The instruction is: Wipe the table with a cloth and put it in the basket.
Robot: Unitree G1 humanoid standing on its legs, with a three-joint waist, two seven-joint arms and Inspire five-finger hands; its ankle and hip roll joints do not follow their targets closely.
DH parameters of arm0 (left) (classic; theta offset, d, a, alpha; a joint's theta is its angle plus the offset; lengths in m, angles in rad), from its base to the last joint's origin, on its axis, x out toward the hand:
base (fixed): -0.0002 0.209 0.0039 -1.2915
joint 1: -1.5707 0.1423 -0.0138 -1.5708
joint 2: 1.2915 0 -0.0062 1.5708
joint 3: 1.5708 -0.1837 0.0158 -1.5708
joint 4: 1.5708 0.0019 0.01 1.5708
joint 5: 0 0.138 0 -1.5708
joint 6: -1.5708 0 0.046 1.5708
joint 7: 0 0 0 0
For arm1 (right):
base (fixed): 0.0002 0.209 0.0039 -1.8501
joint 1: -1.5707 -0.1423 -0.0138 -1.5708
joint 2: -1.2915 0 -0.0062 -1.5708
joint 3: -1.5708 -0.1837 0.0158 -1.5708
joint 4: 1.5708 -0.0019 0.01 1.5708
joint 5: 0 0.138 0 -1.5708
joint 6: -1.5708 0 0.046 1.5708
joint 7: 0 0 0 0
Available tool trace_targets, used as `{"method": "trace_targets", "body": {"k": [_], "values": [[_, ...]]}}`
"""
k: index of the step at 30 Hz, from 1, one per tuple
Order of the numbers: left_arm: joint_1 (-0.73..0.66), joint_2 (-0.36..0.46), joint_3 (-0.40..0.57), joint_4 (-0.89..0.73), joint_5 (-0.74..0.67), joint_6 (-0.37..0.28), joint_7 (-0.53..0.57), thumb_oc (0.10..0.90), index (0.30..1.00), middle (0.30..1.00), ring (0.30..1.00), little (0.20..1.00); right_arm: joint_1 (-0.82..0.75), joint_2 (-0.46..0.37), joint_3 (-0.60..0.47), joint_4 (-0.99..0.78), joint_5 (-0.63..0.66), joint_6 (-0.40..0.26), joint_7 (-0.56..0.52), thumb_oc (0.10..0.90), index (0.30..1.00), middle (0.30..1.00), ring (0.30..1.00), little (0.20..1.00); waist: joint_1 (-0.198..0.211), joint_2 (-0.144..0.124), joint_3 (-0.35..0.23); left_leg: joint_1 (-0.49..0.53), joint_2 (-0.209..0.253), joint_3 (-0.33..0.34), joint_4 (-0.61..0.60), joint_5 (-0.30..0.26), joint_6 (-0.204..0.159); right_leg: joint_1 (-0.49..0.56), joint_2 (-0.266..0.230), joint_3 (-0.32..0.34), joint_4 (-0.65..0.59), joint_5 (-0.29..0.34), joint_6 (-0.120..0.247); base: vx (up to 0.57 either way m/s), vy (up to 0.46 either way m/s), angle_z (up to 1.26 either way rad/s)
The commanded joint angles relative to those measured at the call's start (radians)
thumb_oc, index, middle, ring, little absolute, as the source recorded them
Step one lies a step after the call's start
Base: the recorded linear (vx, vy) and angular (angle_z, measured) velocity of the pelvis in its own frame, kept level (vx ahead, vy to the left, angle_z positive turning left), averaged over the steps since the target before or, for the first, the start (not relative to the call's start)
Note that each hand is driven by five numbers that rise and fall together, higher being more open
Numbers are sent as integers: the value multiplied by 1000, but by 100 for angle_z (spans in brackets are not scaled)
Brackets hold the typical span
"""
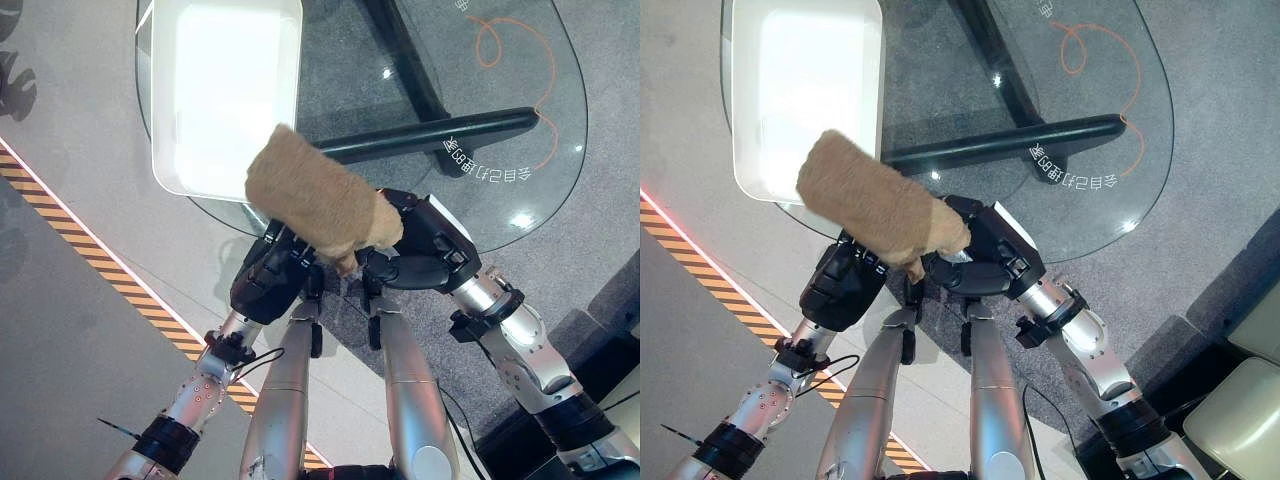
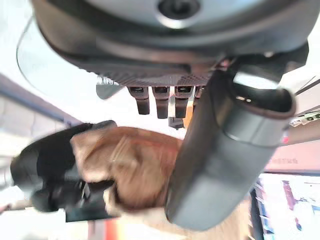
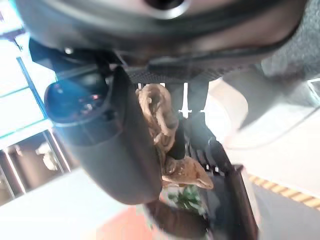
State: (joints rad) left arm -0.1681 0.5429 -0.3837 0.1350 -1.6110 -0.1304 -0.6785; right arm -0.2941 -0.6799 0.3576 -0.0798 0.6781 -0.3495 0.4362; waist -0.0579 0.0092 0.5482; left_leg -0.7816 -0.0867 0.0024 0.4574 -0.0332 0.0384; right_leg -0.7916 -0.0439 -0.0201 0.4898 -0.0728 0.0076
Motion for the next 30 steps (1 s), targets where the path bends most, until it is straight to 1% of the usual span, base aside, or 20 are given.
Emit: {"method": "trace_targets", "body": {"k": [1, 3, 5, 9, 11, 13, 16, 17, 18, 19, 22, 23, 25, 30], "values": [[5, 9, 22, -100, 49, -56, 13, 800, 900, 900, 900, 900, -54, 13, 0, -217, 50, -77, 104, 100, 300, 300, 300, 200, 14, -16, -28, 3, 16, 47, 81, -80, 47, 24, 46, -16, -64, 82, -7, 0, 0, 0], [-7, 2, 34, -97, 48, -71, 24, 800, 900, 900, 900, 900, -61, 11, 5, -207, 21, -49, 104, 100, 300, 300, 300, 200, 14, -17, -28, -1, 15, 46, 87, -82, 47, 20, 47, -14, -60, 80, -7, 0, 0, 0], [-7, -2, 51, -97, 56, -79, 35, 800, 900, 900, 900, 900, -51, 7, 6, -202, 10, -37, 102, 100, 300, 300, 300, 200, 14, -17, -28, 2, 15, 46, 85, -82, 47, 22, 47, -13, -59, 77, -8, 0, 0, 0], [-7, 2, 59, -101, 53, -70, 21, 800, 900, 900, 900, 900, -36, -2, 3, -186, -43, -19, 45, 100, 300, 300, 300, 200, 12, -18, -28, -4, 13, 45, 88, -79, 45, 18, 49, -12, -57, 77, -8, 0, 0, 0], [-5, 1, 54, -112, 44, -67, 7, 800, 900, 900, 900, 900, -30, -8, 6, -182, -64, -8, -3, 100, 300, 300, 300, 200, 10, -17, -28, -5, 14, 47, 86, -77, 45, 15, 48, -12, -57, 77, -9, 0, 0, 0], [5, -3, 50, -133, 6, -45, -42, 800, 900, 900, 900, 900, -19, -11, 9, -165, -97, 1, -76, 100, 300, 300, 300, 200, 9, -16, -28, -3, 14, 48, 78, -73, 44, 18, 49, -10, -61, 76, -10, 0, 0, 0], [12, -7, 43, -154, -21, -25, -82, 800, 900, 900, 900, 900, -11, -9, 14, -153, -125, 5, -118, 100, 300, 300, 300, 200, 7, -15, -28, 0, 14, 49, 69, -69, 45, 20, 50, -7, -69, 76, -12, 0, 0, 0], [17, -5, 37, -165, -37, -11, -103, 800, 900, 900, 900, 900, -7, -11, 21, -156, -132, 5, -130, 100, 300, 300, 300, 200, 7, -13, -28, 1, 13, 50, 63, -66, 45, 20, 50, -7, -72, 77, -12, 0, 0, 0], [20, -6, 23, -186, -60, 23, -143, 800, 900, 900, 900, 900, -4, -10, 31, -162, -137, 15, -160, 100, 300, 300, 300, 200, 6, -12, -28, 3, 13, 51, 57, -63, 45, 20, 49, -7, -74, 77, -12, 0, 0, 0], [19, -7, 13, -196, -59, 38, -169, 800, 900, 900, 900, 900, -6, -9, 37, -161, -142, 17, -186, 100, 300, 300, 300, 200, 5, -11, -28, 3, 14, 51, 54, -62, 45, 20, 48, -7, -76, 78, -13, 0, 0, 0], [10, 10, -19, -218, -35, 55, -187, 800, 900, 900, 900, 900, -15, -5, 43, -149, -109, -7, -246, 100, 300, 300, 300, 200, 3, -6, -28, 4, 14, 55, 48, -58, 46, 18, 47, -5, -80, 82, -13, 0, 0, 0], [9, 11, -21, -219, -34, 55, -186, 800, 900, 900, 900, 900, -15, -5, 42, -149, -107, -11, -249, 100, 300, 300, 300, 200, 3, -6, -28, 4, 14, 54, 47, -58, 46, 18, 47, -5, -80, 82, -13, 0, 0, 0], [1, 19, -44, -220, -35, 54, -177, 800, 900, 900, 900, 900, -22, 14, 40, -137, -91, -42, -281, 100, 300, 300, 300, 200, 1, -3, -28, 6, 13, 57, 40, -55, 47, 19, 49, -3, -85, 85, -13, 0, 0, 0], [4, 6, -46, -213, -40, 62, -181, 800, 900, 900, 900, 900, -28, 39, 38, -139, -86, -59, -327, 100, 300, 300, 300, 200, 0, 0, -28, 11, 14, 61, 33, -54, 47, 19, 49, -1, -88, 87, -12, 0, 0, 0]]}}
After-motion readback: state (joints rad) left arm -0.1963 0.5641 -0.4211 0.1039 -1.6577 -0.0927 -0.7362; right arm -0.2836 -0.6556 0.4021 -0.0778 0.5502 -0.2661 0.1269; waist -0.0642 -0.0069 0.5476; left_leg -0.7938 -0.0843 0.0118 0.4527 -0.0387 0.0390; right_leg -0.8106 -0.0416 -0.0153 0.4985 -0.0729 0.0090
